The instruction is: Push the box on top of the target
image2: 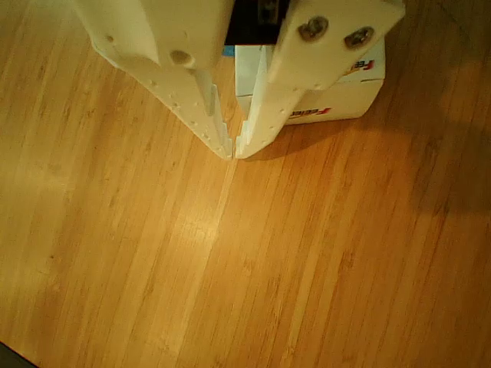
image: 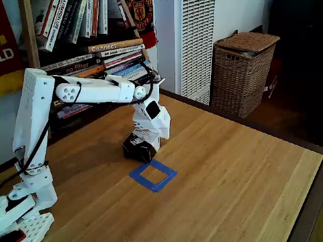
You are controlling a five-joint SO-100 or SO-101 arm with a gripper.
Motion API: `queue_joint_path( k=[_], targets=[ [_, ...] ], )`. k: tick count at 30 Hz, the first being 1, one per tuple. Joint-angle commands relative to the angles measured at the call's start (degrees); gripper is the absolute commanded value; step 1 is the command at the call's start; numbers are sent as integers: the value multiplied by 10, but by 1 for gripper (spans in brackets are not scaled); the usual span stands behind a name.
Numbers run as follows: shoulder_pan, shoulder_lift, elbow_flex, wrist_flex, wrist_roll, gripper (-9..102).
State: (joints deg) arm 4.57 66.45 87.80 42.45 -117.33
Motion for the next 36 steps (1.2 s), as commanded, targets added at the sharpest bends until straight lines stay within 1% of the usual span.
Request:
queue_joint_path(
  k=[1,6,14,26,36],
  targets=[
    [0,23,-15,6,0,0],
    [4,22,-13,25,-7,0],
    [10,35,13,24,-15,0],
    [22,84,33,65,-31,0],
    [35,92,55,71,-53,0]
  ],
)
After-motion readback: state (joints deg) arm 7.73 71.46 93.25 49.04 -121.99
